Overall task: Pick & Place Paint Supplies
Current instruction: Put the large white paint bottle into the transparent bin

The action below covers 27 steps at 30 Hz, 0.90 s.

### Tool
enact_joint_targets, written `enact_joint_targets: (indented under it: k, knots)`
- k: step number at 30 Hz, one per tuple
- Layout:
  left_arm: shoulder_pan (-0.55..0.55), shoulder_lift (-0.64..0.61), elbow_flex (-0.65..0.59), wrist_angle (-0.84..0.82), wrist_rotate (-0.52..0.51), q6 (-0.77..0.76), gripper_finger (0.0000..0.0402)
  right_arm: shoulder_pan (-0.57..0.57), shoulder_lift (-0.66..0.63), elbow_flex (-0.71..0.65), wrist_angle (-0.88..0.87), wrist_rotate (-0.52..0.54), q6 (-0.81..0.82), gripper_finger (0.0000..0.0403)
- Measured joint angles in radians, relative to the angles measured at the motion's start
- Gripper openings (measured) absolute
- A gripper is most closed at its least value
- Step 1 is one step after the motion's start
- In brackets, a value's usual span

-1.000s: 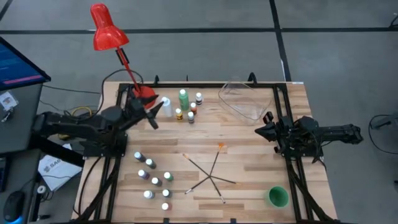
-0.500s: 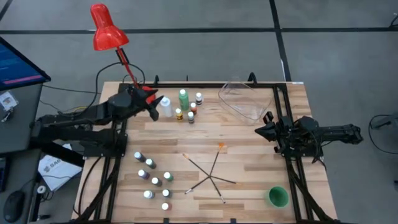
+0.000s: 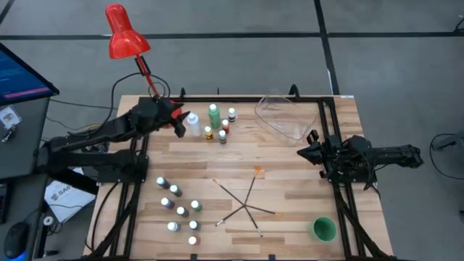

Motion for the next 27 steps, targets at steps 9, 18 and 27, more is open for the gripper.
enact_joint_targets:
  k: [9, 18, 27]
  knots:
    - [0.01, 0.107, 0.0, -0.001, -0.033, 0.017, 0.0247, 0.0, 0.0, 0.0, 0.0, 0.0, 0.0, 0.0008]
    - [0.055, 0.162, -0.001, 0.007, -0.04, 0.026, 0.0286, 0.0, 0.0, 0.0, -0.001, -0.003, 0.0, 0.0008]
    - [0.062, 0.135, -0.149, 0.159, -0.05, 0.007, 0.0287, 0.0, 0.0, 0.0, 0.0, -0.003, 0.0, 0.0008]
